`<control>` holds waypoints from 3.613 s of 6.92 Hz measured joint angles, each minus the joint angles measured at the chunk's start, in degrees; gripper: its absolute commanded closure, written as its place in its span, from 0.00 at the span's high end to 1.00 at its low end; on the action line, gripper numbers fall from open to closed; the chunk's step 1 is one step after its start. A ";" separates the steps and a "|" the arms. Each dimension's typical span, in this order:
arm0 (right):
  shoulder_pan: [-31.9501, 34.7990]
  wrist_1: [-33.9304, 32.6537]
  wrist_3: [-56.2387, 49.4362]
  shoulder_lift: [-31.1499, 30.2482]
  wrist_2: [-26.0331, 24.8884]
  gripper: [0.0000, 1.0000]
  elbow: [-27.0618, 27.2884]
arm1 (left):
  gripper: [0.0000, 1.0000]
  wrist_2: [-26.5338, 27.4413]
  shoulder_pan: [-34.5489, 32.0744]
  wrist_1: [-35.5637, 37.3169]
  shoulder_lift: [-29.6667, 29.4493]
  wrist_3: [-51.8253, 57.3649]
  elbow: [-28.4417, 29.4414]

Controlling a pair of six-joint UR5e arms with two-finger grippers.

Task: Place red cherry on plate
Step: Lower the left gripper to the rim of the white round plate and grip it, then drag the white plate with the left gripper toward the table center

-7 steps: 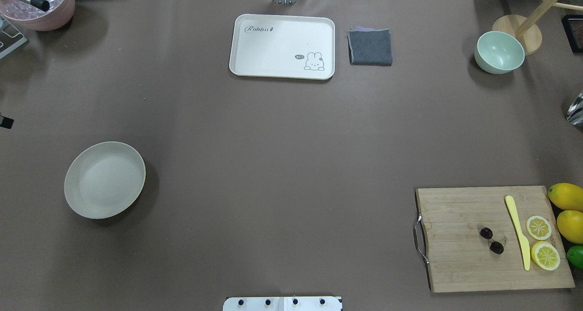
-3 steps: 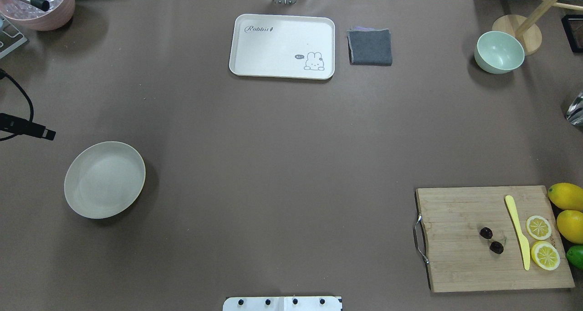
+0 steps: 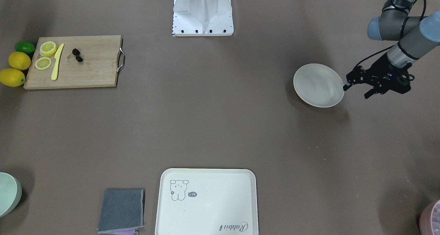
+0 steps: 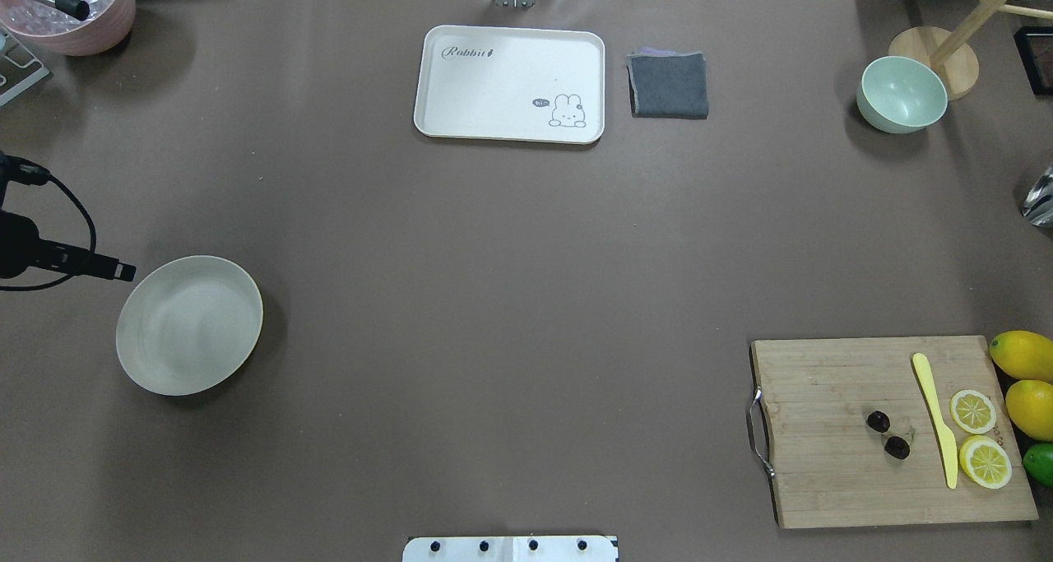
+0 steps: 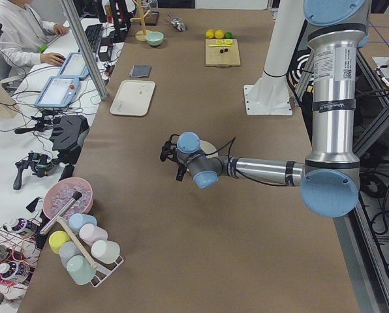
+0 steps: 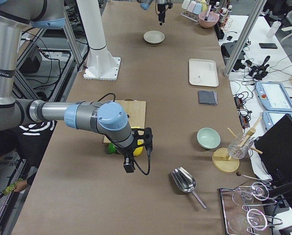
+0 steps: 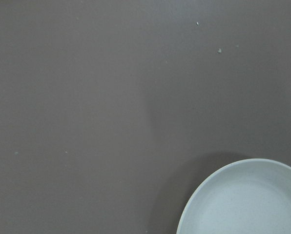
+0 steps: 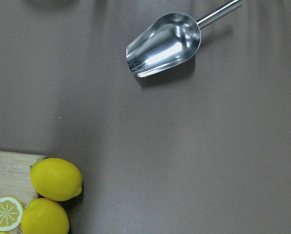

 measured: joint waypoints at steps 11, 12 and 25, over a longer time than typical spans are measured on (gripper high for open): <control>0.21 0.00 0.00 -0.14 0.14 1.00 0.22 | 0.00 7.25 6.75 -12.89 1.47 -3.68 4.51; 0.32 -0.02 0.00 -0.16 0.16 1.00 0.22 | 0.00 6.01 6.77 -13.27 1.35 -3.82 4.35; 0.80 -0.01 0.02 -1.00 0.70 1.00 1.92 | 0.00 14.65 22.59 35.77 -29.55 -28.88 -15.69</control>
